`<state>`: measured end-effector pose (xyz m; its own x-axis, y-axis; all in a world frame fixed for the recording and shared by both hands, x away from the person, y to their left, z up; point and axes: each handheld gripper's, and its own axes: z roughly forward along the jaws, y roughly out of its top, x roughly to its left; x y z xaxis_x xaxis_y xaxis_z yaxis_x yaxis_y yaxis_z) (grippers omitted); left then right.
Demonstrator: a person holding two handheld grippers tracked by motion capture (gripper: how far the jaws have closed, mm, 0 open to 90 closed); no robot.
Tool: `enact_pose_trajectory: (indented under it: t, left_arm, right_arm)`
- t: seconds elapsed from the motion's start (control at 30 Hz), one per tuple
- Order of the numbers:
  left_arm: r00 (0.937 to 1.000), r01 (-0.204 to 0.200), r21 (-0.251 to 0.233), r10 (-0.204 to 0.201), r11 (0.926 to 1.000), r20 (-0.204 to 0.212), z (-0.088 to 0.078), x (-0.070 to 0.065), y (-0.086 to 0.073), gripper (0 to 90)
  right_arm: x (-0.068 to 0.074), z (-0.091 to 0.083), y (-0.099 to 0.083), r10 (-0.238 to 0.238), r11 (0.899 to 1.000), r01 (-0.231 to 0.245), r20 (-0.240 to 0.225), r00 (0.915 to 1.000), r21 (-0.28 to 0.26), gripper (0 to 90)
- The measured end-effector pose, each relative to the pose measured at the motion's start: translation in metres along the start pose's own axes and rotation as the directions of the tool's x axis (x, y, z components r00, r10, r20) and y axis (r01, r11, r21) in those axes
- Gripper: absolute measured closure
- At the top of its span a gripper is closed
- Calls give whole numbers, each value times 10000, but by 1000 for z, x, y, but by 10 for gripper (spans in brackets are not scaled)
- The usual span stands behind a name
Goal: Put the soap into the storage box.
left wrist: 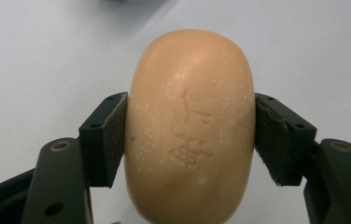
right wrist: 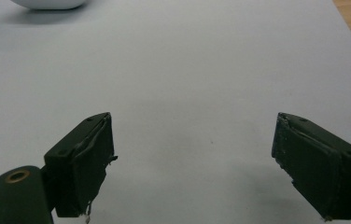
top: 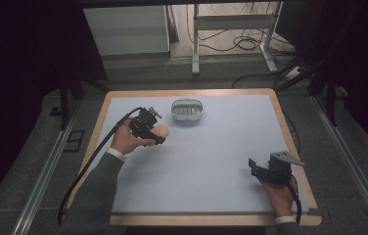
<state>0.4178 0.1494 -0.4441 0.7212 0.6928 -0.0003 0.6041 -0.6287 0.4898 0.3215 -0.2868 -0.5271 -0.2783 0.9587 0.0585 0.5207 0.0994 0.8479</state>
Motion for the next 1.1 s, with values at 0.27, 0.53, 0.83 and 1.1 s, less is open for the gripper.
enact_pose_trajectory:
  t: [0.27,0.53,0.83,1.1]
  left_arm:
    - [10000,-15,-39,15,10000,9,1,4,8,324]
    - [10000,-58,-11,58,10000,38,5,6,16,324]
    - [9999,40,-126,-38,9999,154,8,10,23,324]
    - [9998,49,-125,-47,9999,210,12,14,32,324]
  right_arm:
    - [0,0,0,-12,10000,12,5,10000,13,131]
    - [0,0,0,-12,10000,12,12,10000,3,131]
    - [0,0,0,4,10000,-4,10,10000,-4,131]
    - [0,0,0,38,10000,-38,53,10000,-18,131]
